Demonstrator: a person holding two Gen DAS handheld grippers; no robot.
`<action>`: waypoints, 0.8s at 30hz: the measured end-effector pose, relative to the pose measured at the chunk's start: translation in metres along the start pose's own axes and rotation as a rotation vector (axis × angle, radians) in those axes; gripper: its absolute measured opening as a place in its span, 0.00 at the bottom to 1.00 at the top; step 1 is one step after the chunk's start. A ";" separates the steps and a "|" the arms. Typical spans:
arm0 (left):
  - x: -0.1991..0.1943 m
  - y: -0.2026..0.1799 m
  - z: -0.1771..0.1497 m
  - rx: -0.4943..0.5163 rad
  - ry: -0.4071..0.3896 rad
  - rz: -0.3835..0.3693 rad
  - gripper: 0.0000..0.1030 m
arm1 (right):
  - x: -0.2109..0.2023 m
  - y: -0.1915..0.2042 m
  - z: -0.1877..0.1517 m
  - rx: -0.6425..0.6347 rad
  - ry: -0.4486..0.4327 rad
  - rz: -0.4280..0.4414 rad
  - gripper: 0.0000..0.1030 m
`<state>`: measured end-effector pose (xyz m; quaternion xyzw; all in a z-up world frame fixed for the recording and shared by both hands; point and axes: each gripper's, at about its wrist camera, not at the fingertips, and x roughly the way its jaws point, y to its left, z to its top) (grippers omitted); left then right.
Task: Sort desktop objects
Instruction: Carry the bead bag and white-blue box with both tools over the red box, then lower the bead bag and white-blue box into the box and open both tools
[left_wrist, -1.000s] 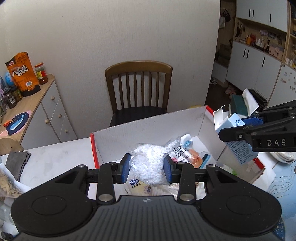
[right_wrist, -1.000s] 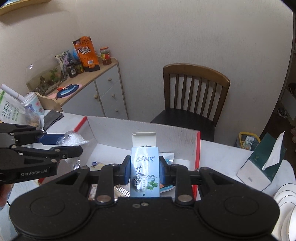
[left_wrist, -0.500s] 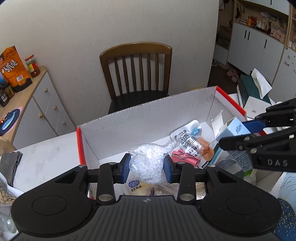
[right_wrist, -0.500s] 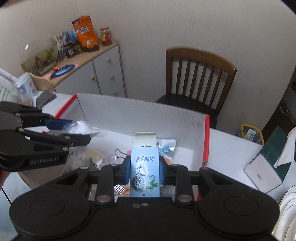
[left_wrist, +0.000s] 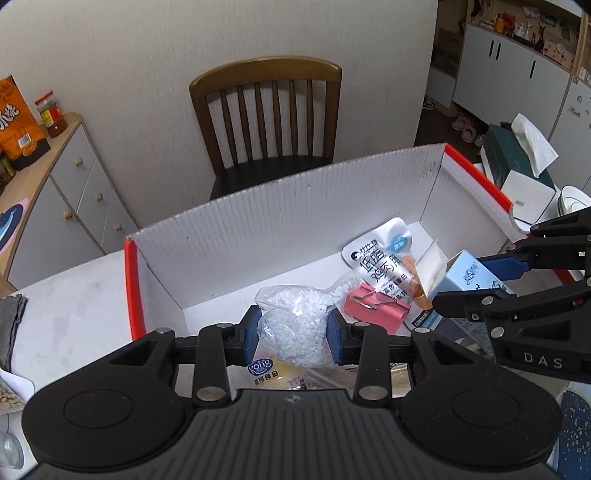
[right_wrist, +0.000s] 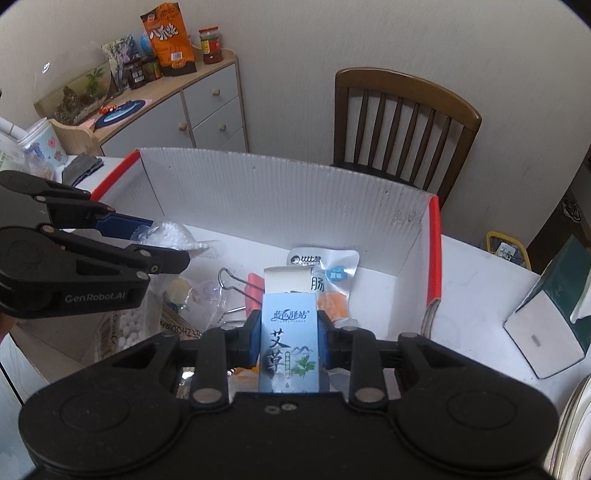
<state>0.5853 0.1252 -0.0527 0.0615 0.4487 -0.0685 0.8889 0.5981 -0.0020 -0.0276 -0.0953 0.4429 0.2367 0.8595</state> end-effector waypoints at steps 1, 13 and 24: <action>0.002 0.000 0.000 -0.002 0.007 -0.001 0.34 | 0.002 0.000 -0.001 -0.003 0.005 -0.001 0.27; 0.016 0.003 -0.002 -0.006 0.073 0.000 0.35 | 0.013 0.002 -0.011 -0.018 0.054 -0.018 0.30; 0.006 0.002 -0.005 -0.012 0.059 0.009 0.51 | 0.002 0.003 -0.009 -0.023 0.039 -0.006 0.43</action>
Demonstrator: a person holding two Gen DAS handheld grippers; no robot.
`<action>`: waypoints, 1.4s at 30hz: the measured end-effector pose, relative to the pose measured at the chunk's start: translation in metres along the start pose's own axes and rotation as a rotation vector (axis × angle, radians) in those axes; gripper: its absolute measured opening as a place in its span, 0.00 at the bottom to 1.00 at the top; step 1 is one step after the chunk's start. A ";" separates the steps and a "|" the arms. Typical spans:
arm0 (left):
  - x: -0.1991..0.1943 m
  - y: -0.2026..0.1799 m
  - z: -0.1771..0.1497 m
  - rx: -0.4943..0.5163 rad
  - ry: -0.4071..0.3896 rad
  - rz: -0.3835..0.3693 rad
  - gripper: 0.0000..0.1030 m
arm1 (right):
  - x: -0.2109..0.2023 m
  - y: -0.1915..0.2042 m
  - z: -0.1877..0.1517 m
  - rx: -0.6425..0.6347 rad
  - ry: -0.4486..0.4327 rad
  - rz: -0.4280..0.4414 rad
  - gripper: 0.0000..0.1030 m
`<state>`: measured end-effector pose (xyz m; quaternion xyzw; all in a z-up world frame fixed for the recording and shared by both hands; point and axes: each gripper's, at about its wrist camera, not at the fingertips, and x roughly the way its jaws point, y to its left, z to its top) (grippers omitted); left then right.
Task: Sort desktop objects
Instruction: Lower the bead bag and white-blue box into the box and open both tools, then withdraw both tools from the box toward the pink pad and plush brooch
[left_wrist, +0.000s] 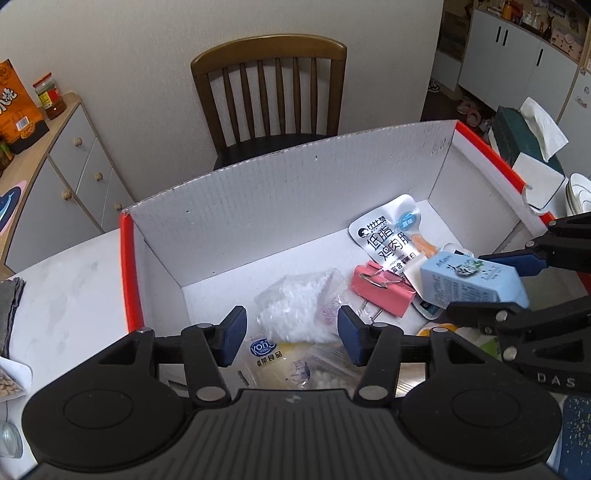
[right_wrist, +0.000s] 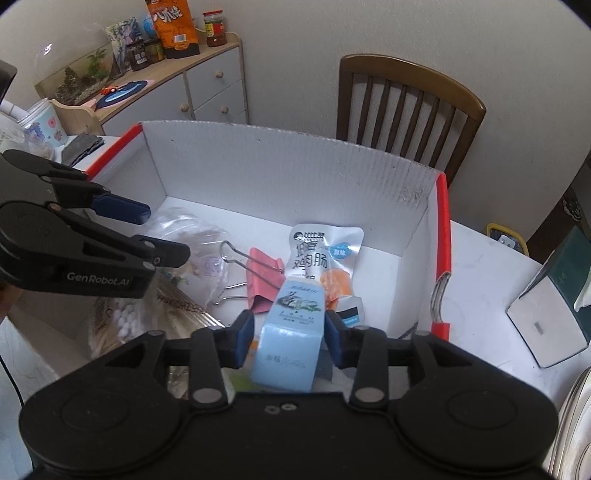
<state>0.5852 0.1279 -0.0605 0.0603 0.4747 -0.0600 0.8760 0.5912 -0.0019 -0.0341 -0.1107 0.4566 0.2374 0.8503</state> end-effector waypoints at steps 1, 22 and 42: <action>-0.002 0.000 0.000 -0.003 -0.003 0.003 0.51 | -0.002 0.001 0.000 -0.002 -0.003 0.001 0.47; -0.069 -0.006 -0.015 -0.009 -0.082 0.011 0.51 | -0.064 0.005 -0.007 0.022 -0.073 -0.005 0.62; -0.157 -0.028 -0.056 -0.030 -0.215 0.025 0.51 | -0.135 0.039 -0.039 0.003 -0.150 0.002 0.62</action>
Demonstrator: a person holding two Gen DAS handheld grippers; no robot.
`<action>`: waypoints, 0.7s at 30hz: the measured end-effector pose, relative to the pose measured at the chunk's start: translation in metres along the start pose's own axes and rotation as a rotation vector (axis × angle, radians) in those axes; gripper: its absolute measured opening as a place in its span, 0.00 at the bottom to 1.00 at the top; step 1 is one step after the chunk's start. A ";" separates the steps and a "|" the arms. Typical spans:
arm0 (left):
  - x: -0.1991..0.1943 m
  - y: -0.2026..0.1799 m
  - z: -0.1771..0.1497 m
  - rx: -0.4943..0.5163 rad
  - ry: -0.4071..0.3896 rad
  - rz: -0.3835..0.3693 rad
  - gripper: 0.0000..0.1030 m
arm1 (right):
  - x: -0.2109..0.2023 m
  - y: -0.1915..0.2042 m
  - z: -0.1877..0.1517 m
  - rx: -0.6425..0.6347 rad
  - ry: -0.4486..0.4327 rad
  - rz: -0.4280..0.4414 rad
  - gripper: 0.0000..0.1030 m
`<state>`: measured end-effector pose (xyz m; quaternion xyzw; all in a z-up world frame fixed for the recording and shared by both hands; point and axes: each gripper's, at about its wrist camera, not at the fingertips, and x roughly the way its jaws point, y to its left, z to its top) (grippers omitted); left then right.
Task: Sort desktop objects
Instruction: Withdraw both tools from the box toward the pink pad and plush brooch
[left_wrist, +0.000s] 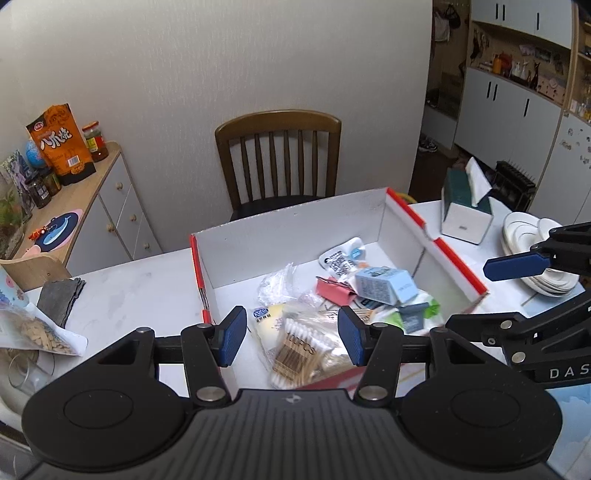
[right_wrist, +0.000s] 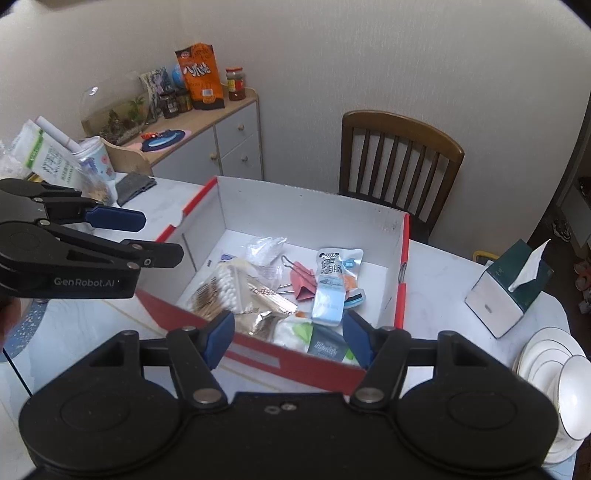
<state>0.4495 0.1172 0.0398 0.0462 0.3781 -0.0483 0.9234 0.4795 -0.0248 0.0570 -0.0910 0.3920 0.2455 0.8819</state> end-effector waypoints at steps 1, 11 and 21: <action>-0.005 -0.002 -0.002 0.002 -0.004 -0.004 0.51 | -0.004 0.001 -0.002 0.002 -0.004 0.000 0.62; -0.044 -0.016 -0.024 0.010 -0.029 -0.041 0.51 | -0.044 0.007 -0.029 0.034 -0.038 0.008 0.63; -0.074 -0.025 -0.052 -0.009 -0.021 -0.053 0.52 | -0.078 0.015 -0.063 0.090 -0.078 0.019 0.67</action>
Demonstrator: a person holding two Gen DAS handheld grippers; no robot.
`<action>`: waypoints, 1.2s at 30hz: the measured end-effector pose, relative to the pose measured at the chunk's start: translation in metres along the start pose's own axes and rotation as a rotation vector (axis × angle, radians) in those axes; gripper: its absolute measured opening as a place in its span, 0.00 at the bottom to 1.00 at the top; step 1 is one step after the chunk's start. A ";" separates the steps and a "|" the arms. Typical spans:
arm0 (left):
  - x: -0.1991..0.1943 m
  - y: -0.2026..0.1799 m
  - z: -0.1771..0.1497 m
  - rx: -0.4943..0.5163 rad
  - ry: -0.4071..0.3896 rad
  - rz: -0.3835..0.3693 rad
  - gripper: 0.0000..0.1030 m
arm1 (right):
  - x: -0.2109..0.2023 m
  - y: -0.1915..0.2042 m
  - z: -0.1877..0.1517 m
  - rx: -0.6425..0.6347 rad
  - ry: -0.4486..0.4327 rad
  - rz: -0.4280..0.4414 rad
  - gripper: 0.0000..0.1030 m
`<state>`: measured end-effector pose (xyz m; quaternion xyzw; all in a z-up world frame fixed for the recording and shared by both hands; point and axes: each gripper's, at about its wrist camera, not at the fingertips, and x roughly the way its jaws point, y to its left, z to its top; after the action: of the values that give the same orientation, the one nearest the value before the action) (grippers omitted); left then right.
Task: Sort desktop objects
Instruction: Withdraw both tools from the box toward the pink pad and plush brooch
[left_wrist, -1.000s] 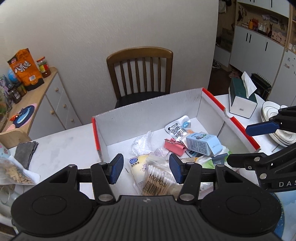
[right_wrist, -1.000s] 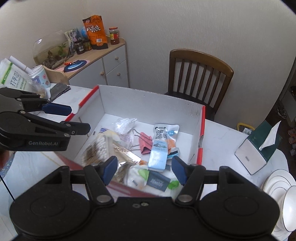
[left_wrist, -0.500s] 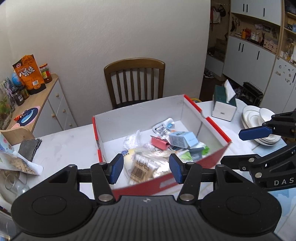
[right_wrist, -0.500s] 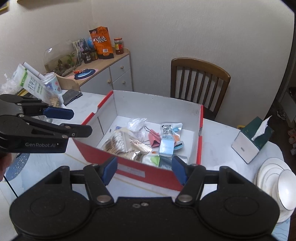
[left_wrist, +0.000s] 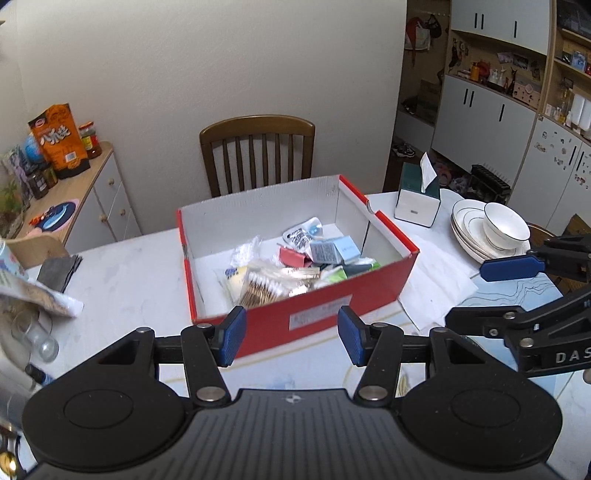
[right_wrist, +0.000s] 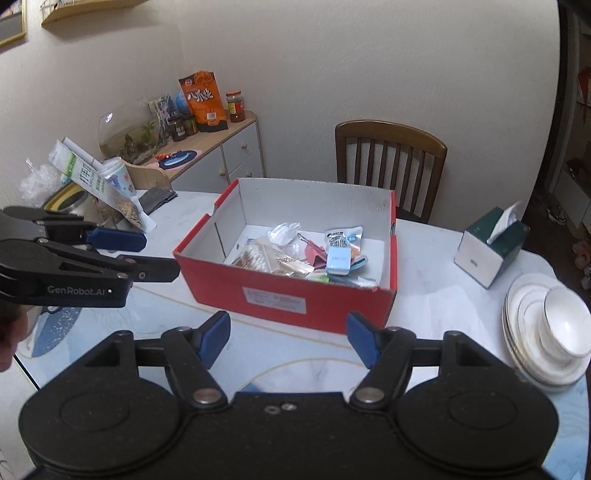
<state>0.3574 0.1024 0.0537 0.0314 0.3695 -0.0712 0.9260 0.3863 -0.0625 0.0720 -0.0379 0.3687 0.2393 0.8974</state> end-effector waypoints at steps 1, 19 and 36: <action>-0.002 -0.001 -0.003 -0.002 0.000 0.005 0.52 | -0.003 0.001 -0.003 0.001 -0.004 -0.004 0.68; -0.011 -0.007 -0.062 -0.052 0.067 0.006 0.88 | -0.037 0.034 -0.082 0.019 -0.015 -0.010 0.81; 0.011 -0.022 -0.116 -0.028 0.166 -0.009 0.90 | -0.036 0.054 -0.160 0.053 0.110 -0.006 0.82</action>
<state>0.2834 0.0921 -0.0380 0.0224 0.4463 -0.0673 0.8921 0.2365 -0.0688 -0.0142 -0.0283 0.4237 0.2244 0.8771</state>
